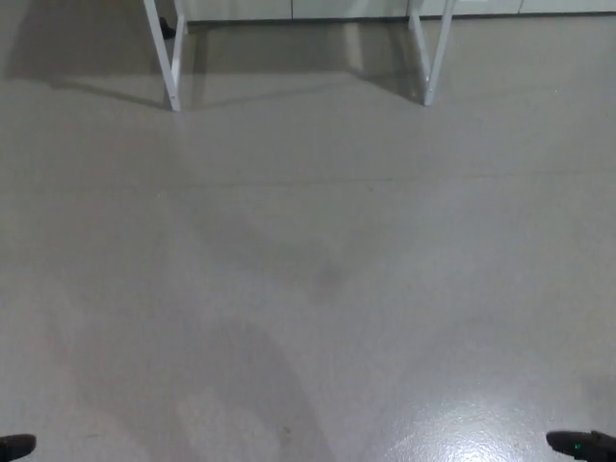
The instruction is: The robot walk towards a table in front and click the button on the base of the boilling pot using its left middle finger
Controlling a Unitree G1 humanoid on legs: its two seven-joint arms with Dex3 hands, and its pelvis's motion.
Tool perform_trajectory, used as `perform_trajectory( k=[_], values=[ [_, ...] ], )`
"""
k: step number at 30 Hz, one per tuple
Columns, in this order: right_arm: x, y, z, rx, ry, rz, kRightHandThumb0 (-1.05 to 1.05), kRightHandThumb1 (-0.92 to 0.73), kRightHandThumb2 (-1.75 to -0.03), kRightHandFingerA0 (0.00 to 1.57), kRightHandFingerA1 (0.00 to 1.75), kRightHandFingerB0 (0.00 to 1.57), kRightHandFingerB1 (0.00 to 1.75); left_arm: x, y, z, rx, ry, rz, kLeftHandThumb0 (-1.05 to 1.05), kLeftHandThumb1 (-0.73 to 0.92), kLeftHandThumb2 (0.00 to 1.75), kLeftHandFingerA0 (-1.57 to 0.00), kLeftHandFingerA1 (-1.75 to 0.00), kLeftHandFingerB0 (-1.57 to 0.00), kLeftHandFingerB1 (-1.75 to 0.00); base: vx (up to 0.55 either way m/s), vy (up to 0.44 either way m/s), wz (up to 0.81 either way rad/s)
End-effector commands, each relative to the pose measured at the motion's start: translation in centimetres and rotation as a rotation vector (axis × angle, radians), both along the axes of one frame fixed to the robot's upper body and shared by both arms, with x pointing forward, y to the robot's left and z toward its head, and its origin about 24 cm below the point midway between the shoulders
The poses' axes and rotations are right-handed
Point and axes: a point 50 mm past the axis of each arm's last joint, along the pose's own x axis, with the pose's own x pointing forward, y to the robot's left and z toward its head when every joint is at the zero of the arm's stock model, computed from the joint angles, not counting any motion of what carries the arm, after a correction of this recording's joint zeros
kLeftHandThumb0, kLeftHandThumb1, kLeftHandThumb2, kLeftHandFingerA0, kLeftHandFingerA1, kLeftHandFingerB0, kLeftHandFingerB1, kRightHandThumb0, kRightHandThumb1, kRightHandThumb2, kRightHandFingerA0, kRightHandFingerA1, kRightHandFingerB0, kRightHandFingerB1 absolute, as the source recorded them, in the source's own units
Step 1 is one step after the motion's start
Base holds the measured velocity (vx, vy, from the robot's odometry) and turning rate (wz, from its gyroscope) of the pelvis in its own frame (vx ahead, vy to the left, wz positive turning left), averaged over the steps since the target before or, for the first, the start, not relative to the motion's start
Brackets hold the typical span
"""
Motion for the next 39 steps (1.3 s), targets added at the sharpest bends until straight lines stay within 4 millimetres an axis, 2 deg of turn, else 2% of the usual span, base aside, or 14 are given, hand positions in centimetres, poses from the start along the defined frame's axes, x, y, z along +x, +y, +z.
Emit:
perform_trajectory(
  k=[1,4,5,13,19,20,21,27,28,29,31,32,33,39],
  values=[
    [-1.3,-0.5,-0.2,0.034,-0.020,-0.003,-0.44,-0.40,-0.69,0.84,0.63,0.41,0.50,-1.0,0.4,0.1,-0.071,-0.034,-0.002,-0.37,0.41,0.64,-0.64,-0.50,-0.45,-0.43,0.00,0.000,0.00],
    [-3.1,-0.7,-0.8,0.018,0.020,0.004,-0.46,-0.40,-0.71,0.82,0.62,0.42,0.50,-2.6,0.3,-0.6,-0.061,0.006,-0.010,-0.39,0.40,0.65,-0.64,-0.50,-0.48,-0.44,0.00,0.000,0.00],
    [-4.0,-0.8,-1.0,0.018,0.038,0.002,-0.36,-0.49,-0.55,0.87,0.52,0.47,0.41,-3.4,0.3,-0.9,-0.062,0.023,-0.009,-0.38,0.41,0.65,-0.64,-0.50,-0.47,-0.44,0.00,0.000,0.00],
    [-7.2,-0.8,-1.8,0.023,0.091,0.004,-0.35,-0.52,-0.55,0.85,0.52,0.45,0.41,-6.0,0.2,-1.5,-0.043,0.081,-0.043,-0.40,0.42,0.66,-0.66,-0.51,-0.47,-0.44,0.00,0.000,0.00],
    [-7.7,-0.8,-2.0,0.019,0.097,0.005,-0.34,-0.53,-0.56,0.83,0.52,0.45,0.41,-6.3,0.2,-1.5,-0.040,0.084,-0.064,-0.41,0.43,0.68,-0.63,-0.51,-0.46,-0.45,0.00,0.000,0.00],
    [-7.7,-0.9,-1.9,0.015,0.096,0.003,-0.34,-0.53,-0.56,0.85,0.52,0.45,0.41,-6.3,0.1,-1.5,-0.036,0.082,-0.073,-0.33,0.49,0.55,-0.67,-0.42,-0.51,-0.36,0.00,0.000,0.00],
    [-7.8,-0.9,-2.0,0.019,0.099,-0.002,-0.32,-0.53,-0.56,0.84,0.52,0.44,0.41,-6.3,0.1,-1.6,-0.030,0.087,-0.070,-0.41,0.42,0.68,-0.65,-0.51,-0.48,-0.45,0.00,0.000,0.00],
    [-7.6,-0.8,-2.0,0.005,0.100,0.007,-0.32,-0.54,-0.56,0.84,0.52,0.45,0.41,-6.0,0.2,-1.5,-0.030,0.080,-0.073,-0.43,0.41,0.68,-0.66,-0.52,-0.48,-0.45,0.04,0.005,0.20],
    [-7.6,-0.8,-2.0,0.002,0.099,0.012,-0.32,-0.54,-0.57,0.83,0.52,0.44,0.41,-5.9,0.2,-1.5,-0.024,0.082,-0.073,-0.35,0.48,0.55,-0.72,-0.43,-0.54,-0.37,0.01,0.040,-0.08],
    [-7.5,-0.8,-2.0,0.002,0.101,0.011,-0.32,-0.54,-0.57,0.83,0.52,0.44,0.41,-5.9,0.2,-1.5,-0.021,0.084,-0.073,-0.43,0.42,0.68,-0.65,-0.52,-0.49,-0.46,0.03,0.039,-0.06],
    [-7.5,-0.8,-2.0,-0.003,0.103,0.014,-0.32,-0.54,-0.56,0.83,0.52,0.44,0.41,-5.9,0.1,-1.5,-0.023,0.082,-0.078,-0.43,0.42,0.69,-0.64,-0.52,-0.47,-0.45,0.00,0.000,0.00],
    [-7.6,-0.8,-2.0,-0.002,0.100,0.016,-0.32,-0.54,-0.56,0.82,0.53,0.44,0.41,-5.9,0.1,-1.5,-0.022,0.082,-0.077,-0.43,0.42,0.68,-0.65,-0.52,-0.49,-0.46,0.04,0.124,-0.05],
    [-7.4,-0.8,-1.9,-0.009,0.091,0.027,-0.34,-0.54,-0.56,0.86,0.53,0.45,0.41,-5.6,0.1,-1.4,-0.013,0.083,-0.082,-0.36,0.47,0.55,-0.73,-0.43,-0.53,-0.37,0.05,0.172,-0.15],
    [-7.3,-0.8,-2.0,-0.018,0.101,0.035,-0.34,-0.54,-0.56,0.83,0.53,0.44,0.40,-5.8,0.1,-1.5,-0.013,0.087,-0.073,-0.35,0.48,0.55,-0.74,-0.44,-0.53,-0.37,0.12,0.335,-0.22]
  ],
)
